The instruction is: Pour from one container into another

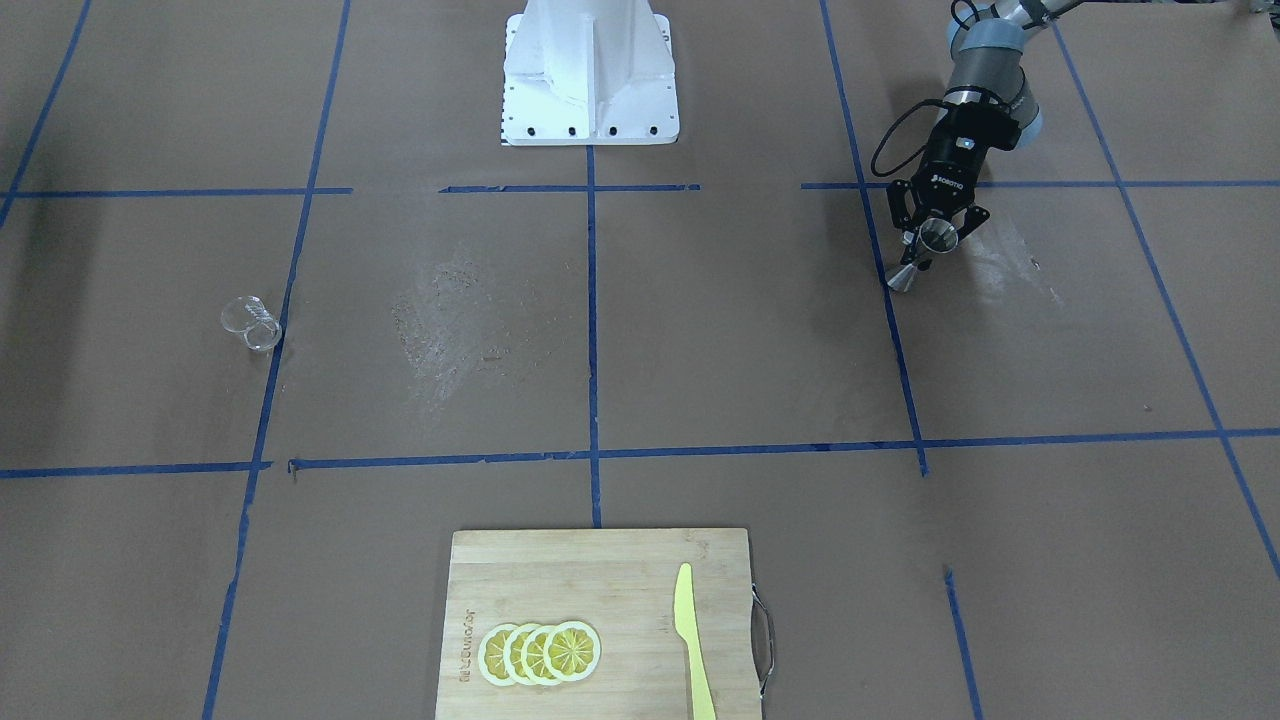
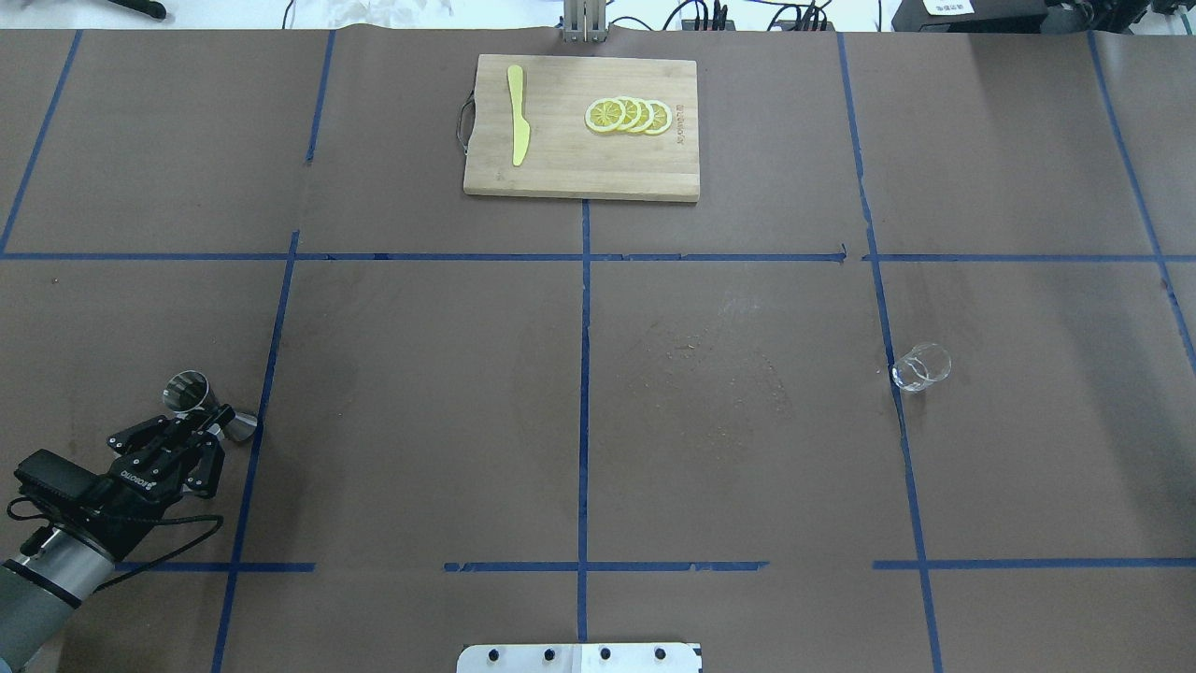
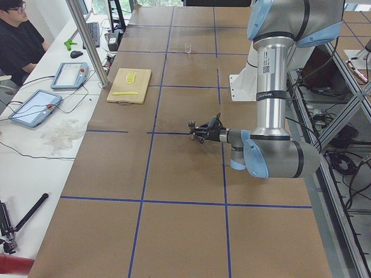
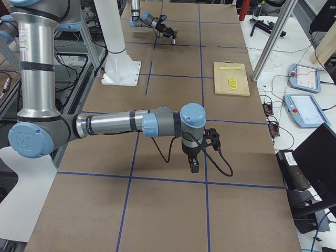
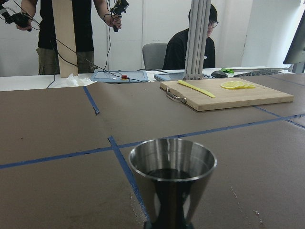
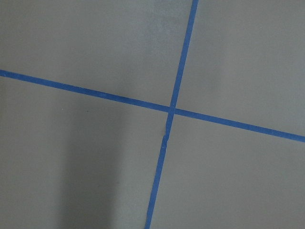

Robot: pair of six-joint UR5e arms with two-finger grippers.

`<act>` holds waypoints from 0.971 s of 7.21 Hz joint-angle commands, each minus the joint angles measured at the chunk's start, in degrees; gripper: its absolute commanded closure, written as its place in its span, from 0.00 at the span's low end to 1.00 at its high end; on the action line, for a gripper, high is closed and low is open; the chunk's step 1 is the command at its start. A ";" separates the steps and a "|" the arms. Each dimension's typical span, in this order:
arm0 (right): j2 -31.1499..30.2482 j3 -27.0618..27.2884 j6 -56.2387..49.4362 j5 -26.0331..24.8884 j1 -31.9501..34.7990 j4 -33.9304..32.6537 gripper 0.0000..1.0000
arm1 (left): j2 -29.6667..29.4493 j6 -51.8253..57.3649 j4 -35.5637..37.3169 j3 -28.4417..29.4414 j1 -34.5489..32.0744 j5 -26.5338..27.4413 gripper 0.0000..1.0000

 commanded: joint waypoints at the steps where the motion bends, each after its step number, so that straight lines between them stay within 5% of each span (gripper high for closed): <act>1: 0.10 0.00 0.00 0.00 0.02 0.00 0.00 | 0.01 0.07 0.00 0.09 0.00 0.08 1.00; 7: 0.19 0.00 0.00 -0.09 0.02 0.00 0.00 | -0.26 0.42 -0.09 0.88 0.00 0.34 0.93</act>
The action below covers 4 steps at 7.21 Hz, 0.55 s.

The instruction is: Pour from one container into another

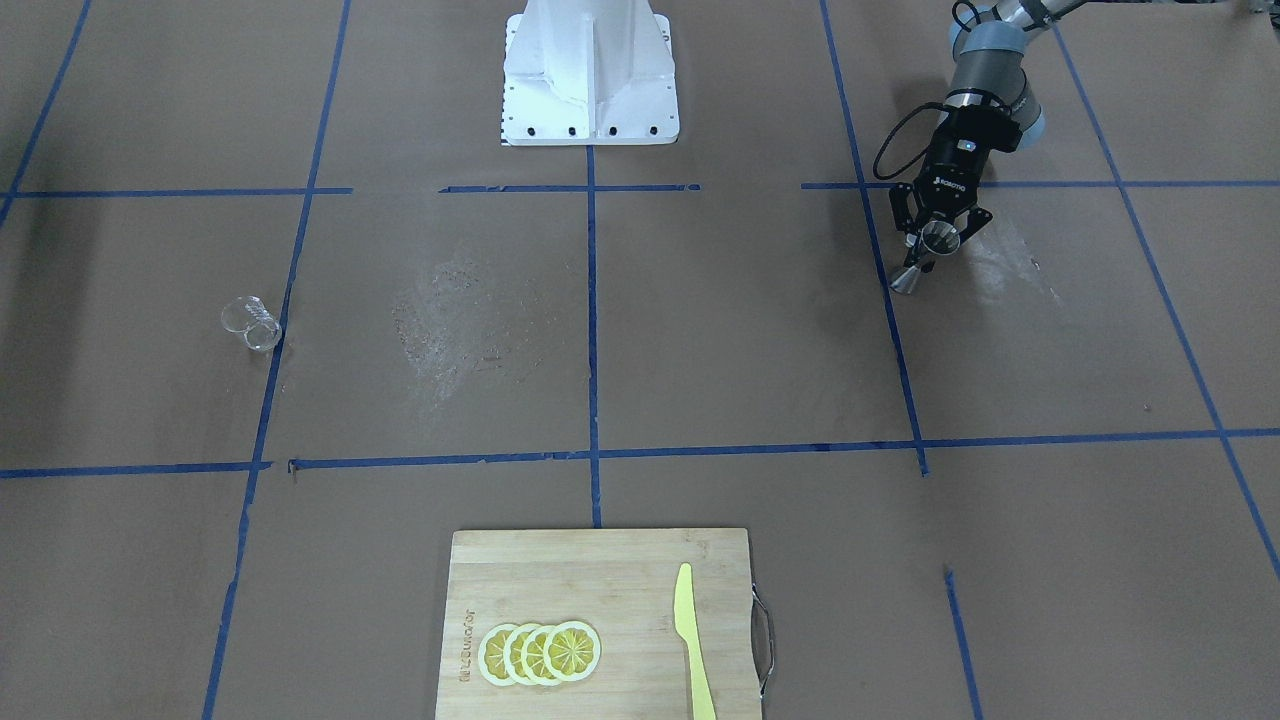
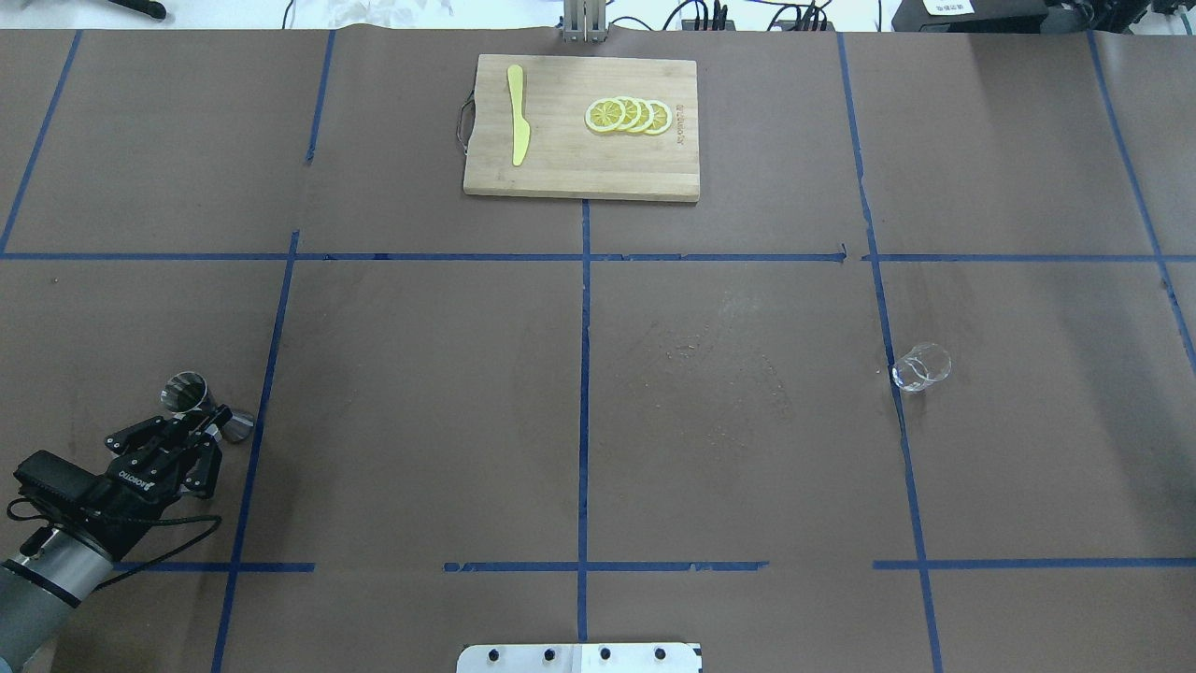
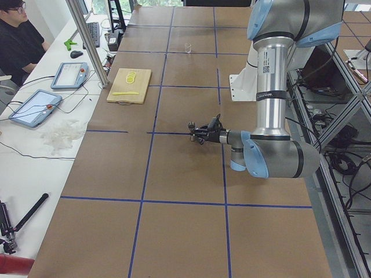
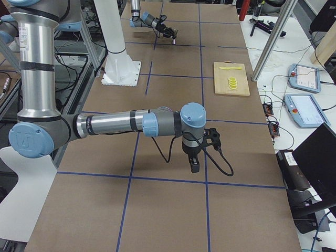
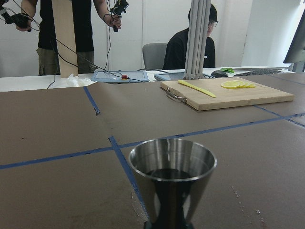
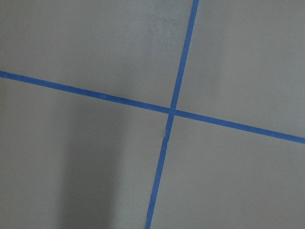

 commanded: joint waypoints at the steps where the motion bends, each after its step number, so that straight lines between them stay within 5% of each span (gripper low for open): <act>1: 0.03 0.00 0.00 -0.07 0.00 0.00 0.00 | -0.27 0.09 -0.02 0.04 0.00 0.07 0.87; 4: 0.12 0.00 0.00 -0.16 0.00 0.00 0.00 | -0.27 0.09 -0.02 0.21 0.00 0.25 0.77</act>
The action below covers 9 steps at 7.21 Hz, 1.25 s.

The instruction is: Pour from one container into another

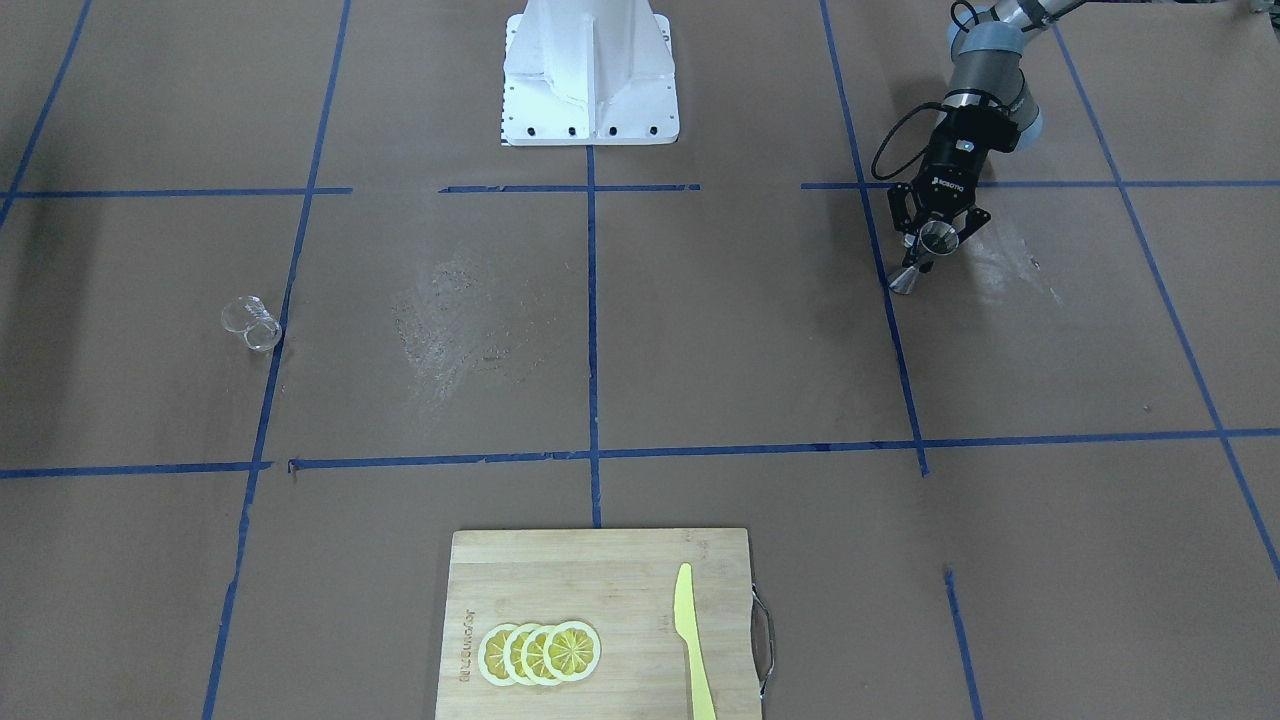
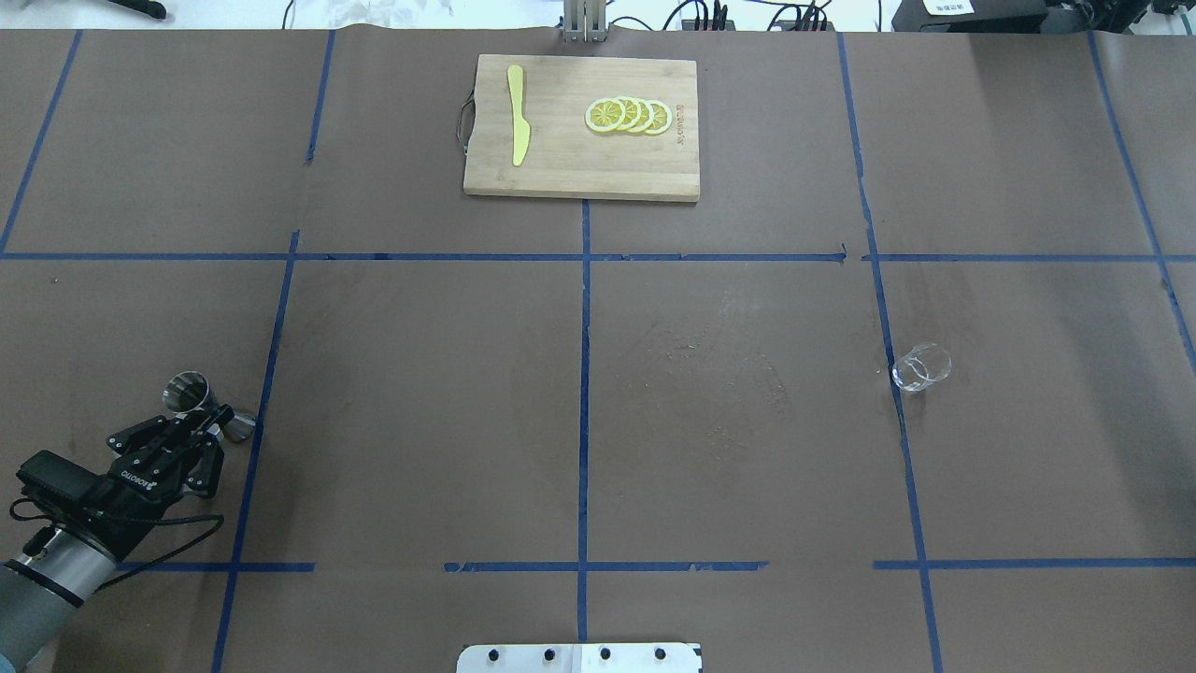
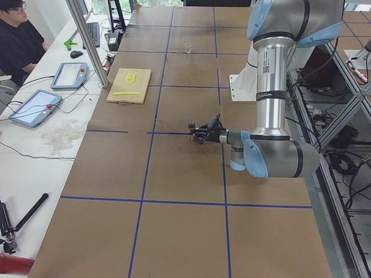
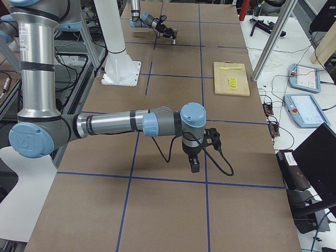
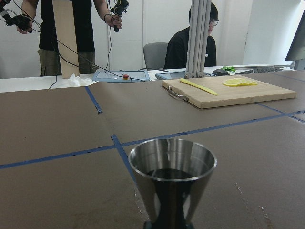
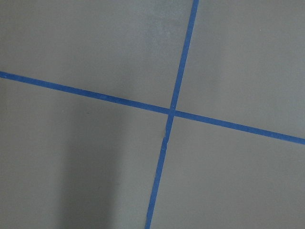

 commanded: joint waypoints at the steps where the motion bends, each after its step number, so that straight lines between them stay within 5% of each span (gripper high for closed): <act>1: 0.03 0.00 0.00 0.02 0.00 0.00 0.00 | -0.01 0.00 0.00 0.09 0.00 0.17 0.75; 7: 0.03 0.00 -0.09 0.02 0.09 0.00 0.00 | -0.18 0.00 -0.09 0.53 0.00 0.34 0.66; 9: -0.06 0.00 -0.09 0.02 0.26 0.00 0.00 | -0.01 0.00 -0.09 0.53 0.00 0.43 0.54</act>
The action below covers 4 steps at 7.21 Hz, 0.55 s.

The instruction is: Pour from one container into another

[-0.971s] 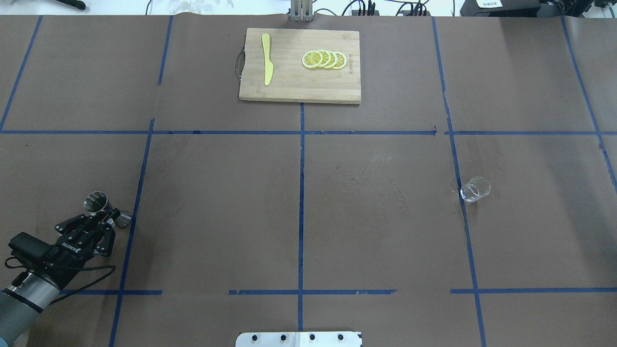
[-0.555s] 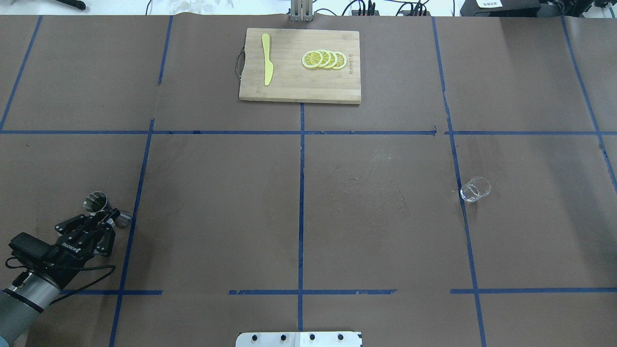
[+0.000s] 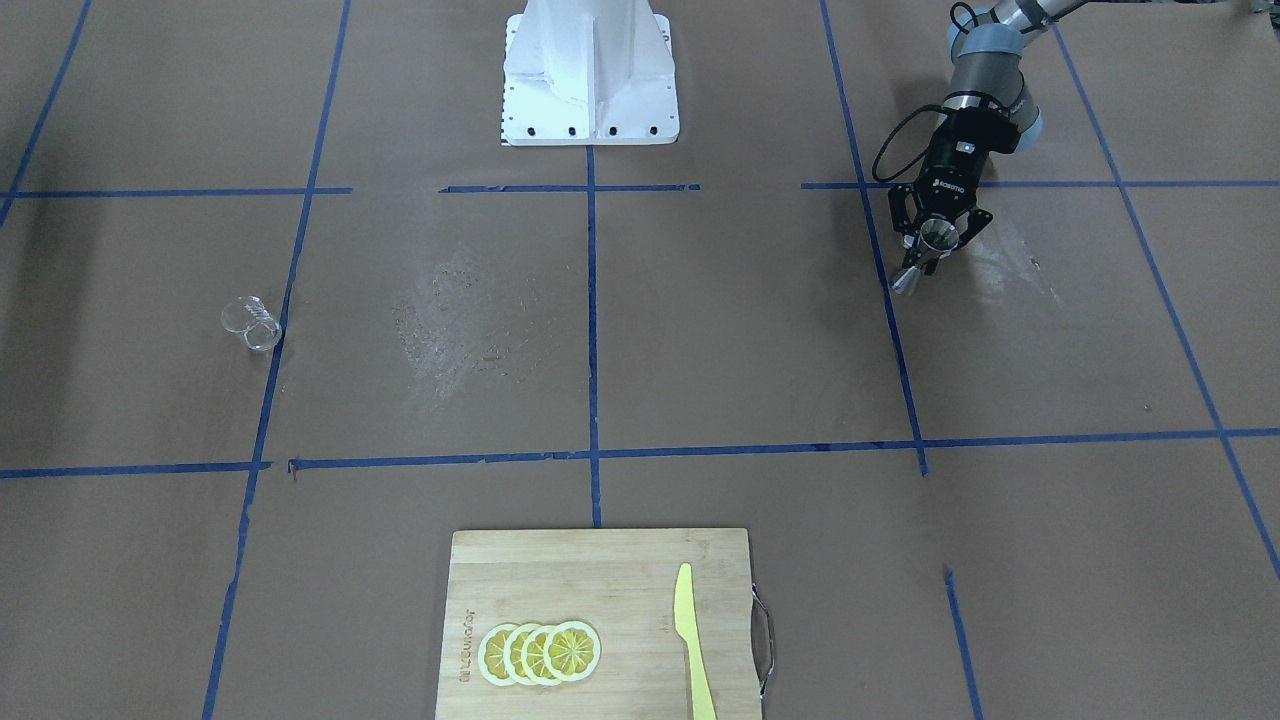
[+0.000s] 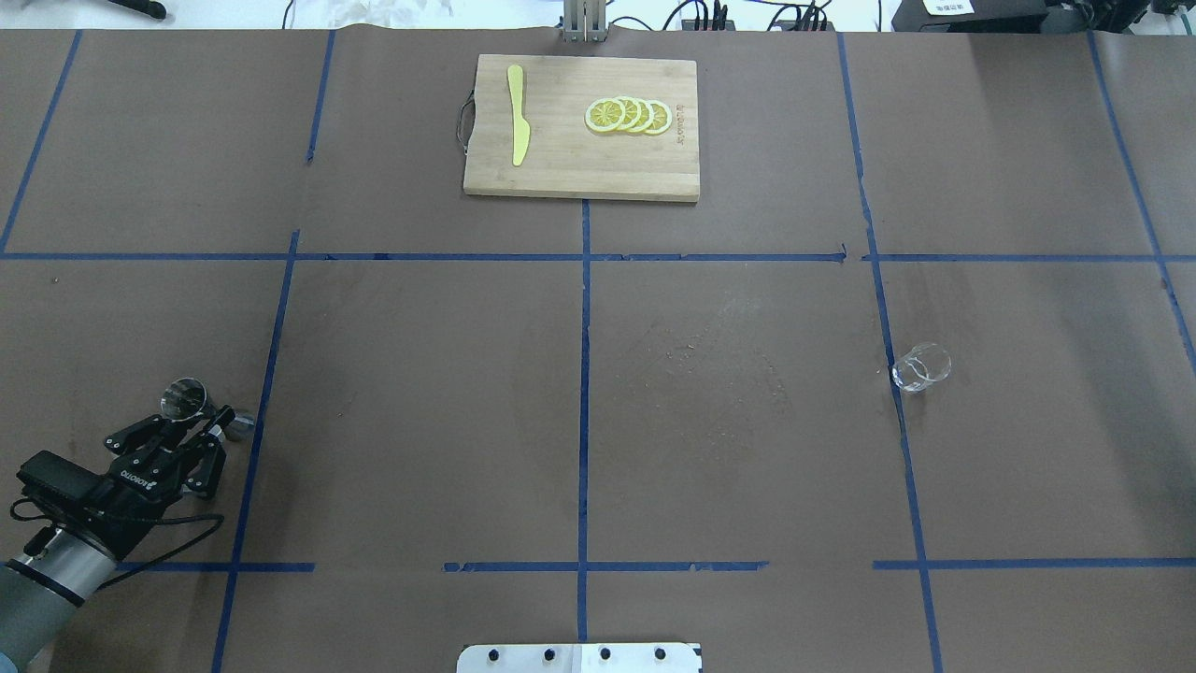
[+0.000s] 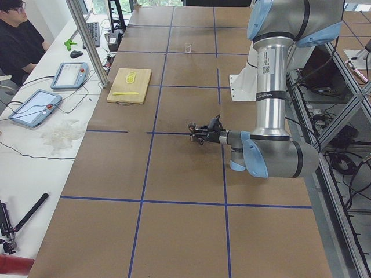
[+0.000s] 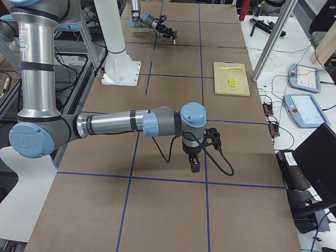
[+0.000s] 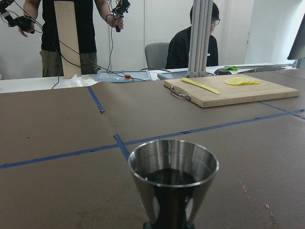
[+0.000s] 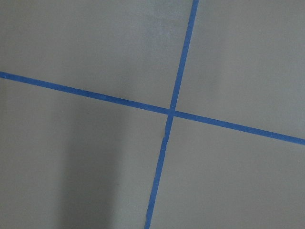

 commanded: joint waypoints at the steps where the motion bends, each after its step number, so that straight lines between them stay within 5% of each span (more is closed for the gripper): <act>1: -0.04 0.00 0.00 0.01 0.13 0.00 0.00 | 0.22 0.00 -0.09 -0.18 0.00 0.03 0.39; 2: -0.04 0.00 0.00 0.01 0.30 0.00 0.00 | 0.22 0.09 -1.74 -0.18 0.00 0.12 0.15; 4: -0.04 0.00 0.00 0.01 0.30 0.00 0.00 | 0.49 0.18 -3.78 -1.84 -0.09 1.60 0.00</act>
